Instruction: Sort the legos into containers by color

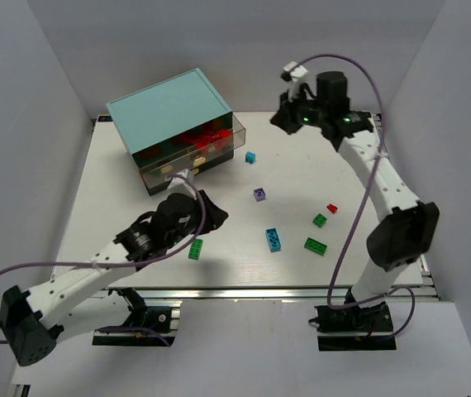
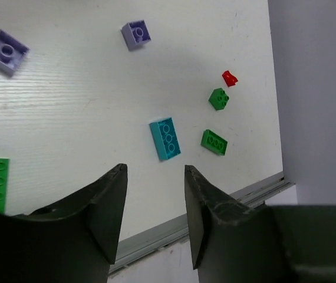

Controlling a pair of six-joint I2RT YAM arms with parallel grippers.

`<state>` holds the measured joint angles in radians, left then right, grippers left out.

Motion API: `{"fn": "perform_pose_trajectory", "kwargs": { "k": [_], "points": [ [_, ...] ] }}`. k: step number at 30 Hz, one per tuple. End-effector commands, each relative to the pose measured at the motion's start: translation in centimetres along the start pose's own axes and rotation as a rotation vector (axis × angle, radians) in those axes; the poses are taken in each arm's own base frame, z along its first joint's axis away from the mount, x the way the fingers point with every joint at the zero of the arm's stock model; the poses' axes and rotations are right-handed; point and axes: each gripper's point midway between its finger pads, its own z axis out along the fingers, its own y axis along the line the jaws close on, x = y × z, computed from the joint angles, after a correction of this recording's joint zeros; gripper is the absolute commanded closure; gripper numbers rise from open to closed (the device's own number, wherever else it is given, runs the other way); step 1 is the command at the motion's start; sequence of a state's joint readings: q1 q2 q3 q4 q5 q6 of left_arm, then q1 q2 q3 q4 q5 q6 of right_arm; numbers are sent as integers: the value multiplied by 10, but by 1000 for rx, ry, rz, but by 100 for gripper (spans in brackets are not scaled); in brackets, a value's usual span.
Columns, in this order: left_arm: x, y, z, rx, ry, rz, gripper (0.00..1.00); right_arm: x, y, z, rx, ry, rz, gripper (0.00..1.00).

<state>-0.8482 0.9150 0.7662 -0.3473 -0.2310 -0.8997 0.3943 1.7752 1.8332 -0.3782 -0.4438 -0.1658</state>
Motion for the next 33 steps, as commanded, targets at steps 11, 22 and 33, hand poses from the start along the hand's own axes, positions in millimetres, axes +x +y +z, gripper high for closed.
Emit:
{"fn": "perform_pose_trajectory", "kwargs": {
  "k": [11, 22, 33],
  "points": [
    [6, -25, 28, 78, 66, 65, 33, 246, -53, -150, 120, 669, 179, 28],
    [8, 10, 10, -41, 41, 27, 19, 338, -84, -173, 58, 922, 172, 39],
    [10, 33, -7, -107, 16, -8, 18, 369, -78, -157, -38, 956, 209, 45]
  ]
}}
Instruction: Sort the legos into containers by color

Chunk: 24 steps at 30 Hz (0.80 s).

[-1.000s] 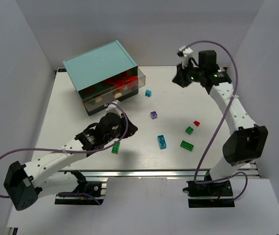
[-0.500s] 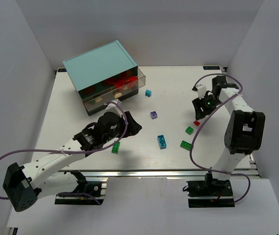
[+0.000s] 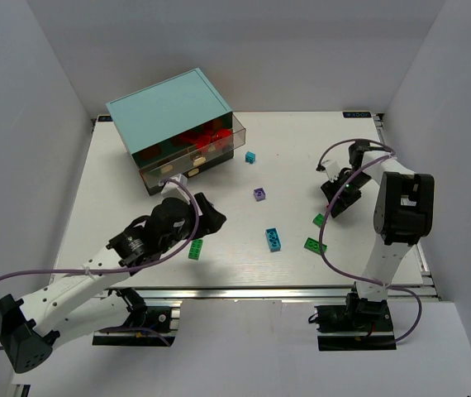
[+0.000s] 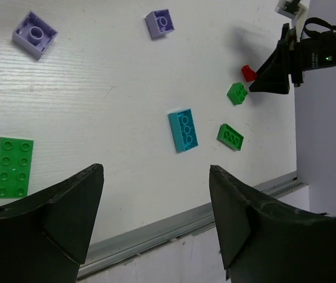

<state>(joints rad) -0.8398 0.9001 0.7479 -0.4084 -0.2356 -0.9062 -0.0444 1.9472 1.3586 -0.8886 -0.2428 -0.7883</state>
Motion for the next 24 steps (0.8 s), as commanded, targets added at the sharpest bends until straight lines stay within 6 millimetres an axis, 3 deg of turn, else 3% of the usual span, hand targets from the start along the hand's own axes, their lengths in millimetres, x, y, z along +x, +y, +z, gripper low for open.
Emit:
{"fn": "perform_pose_trajectory", "kwargs": {
  "k": [1, 6, 10, 15, 19, 20, 22, 23, 24],
  "points": [
    [1, 17, -4, -56, -14, -14, 18, -6, -2, 2, -3, -16, -28, 46],
    [3, 27, -6, -92, -18, -15, 18, -11, -2, 10, -10, -35, -28, 57],
    [6, 34, -6, -115, -15, -15, 18, -14, 0, 12, -4, -44, -44, 72],
    [10, 41, -6, -135, -9, -21, 18, -27, 3, 1, 6, -85, -91, 89],
    [13, 47, -7, -150, -10, -28, 18, -61, 10, -30, -12, -191, -138, 92],
    [12, 49, -8, -156, -19, -35, 18, -87, 24, -46, -36, -242, -183, 92],
    [15, 55, -8, -170, -21, -38, 18, -117, 41, -67, -51, -307, -229, 92],
    [15, 57, -8, -177, -27, -42, 18, -142, 46, -91, -39, -382, -272, 93],
    [16, 60, -8, -187, -29, -46, 18, -156, 53, -102, -35, -417, -291, 93]
  ]
}}
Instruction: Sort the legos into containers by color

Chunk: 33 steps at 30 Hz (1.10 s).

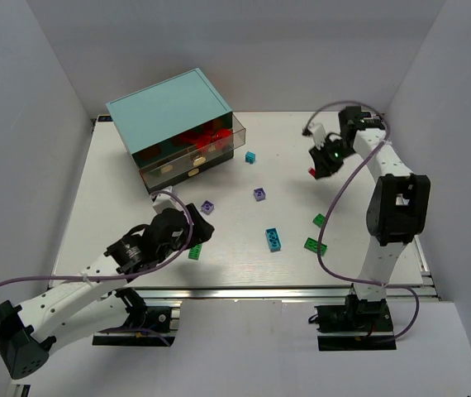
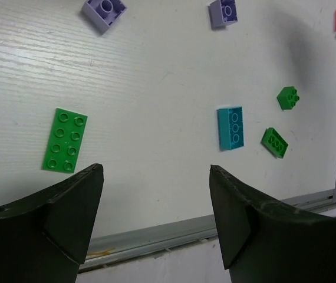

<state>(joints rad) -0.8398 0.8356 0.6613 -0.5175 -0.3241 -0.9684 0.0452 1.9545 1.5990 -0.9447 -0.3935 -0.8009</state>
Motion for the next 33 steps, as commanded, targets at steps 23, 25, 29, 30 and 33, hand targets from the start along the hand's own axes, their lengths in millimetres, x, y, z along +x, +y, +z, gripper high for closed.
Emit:
{"fn": "perform_pose_trajectory", "kwargs": {
  "k": [23, 25, 29, 30, 33],
  "points": [
    [-1, 18, -5, -48, -30, -43, 18, -351, 168, -69, 86, -756, -547, 89],
    [-3, 16, -5, -50, -32, -42, 18, -356, 173, -64, 81, -764, -541, 88],
    [-3, 15, -5, -46, -31, -43, 18, -355, 175, -43, 81, -743, -542, 83],
    [-3, 15, -5, -44, -33, -44, 18, -355, 175, -40, 82, -740, -545, 78],
    [-3, 16, -6, -44, -33, -45, 18, -351, 173, -28, 86, -721, -539, 62]
  ]
}}
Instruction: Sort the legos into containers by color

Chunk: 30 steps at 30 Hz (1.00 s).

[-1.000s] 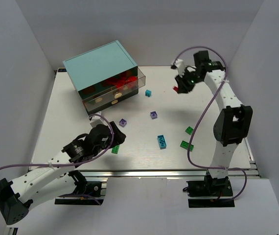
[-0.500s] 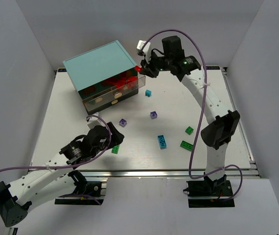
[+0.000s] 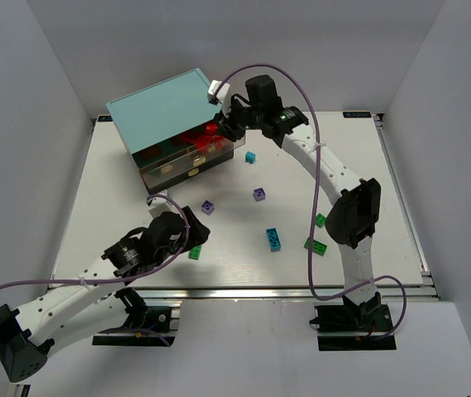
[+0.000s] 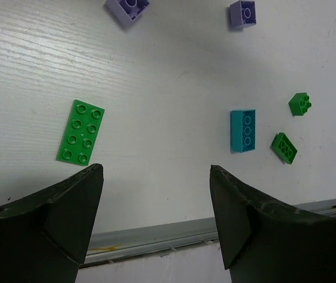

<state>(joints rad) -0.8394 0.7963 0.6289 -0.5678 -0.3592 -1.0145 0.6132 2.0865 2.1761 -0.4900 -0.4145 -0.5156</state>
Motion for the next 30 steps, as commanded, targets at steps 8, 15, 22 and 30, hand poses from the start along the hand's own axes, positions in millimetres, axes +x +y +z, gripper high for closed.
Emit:
{"fn": "perform_pose_trajectory", "kwargs": {
  "k": [8, 15, 22, 30],
  "points": [
    [-9, -4, -3, 15, -30, -12, 17, -17, -14, 0, 63, -53, 1, 46],
    [-4, -1, -2, 21, -21, -12, 34, -48, 15, -50, -72, -219, -86, 87],
    [-8, -3, -4, 43, -44, -16, 65, 32, 103, -68, -331, -265, -467, 100],
    [-11, -5, -3, 31, -46, -2, 64, 25, 25, -1, -49, -83, -378, 100]
  ]
}}
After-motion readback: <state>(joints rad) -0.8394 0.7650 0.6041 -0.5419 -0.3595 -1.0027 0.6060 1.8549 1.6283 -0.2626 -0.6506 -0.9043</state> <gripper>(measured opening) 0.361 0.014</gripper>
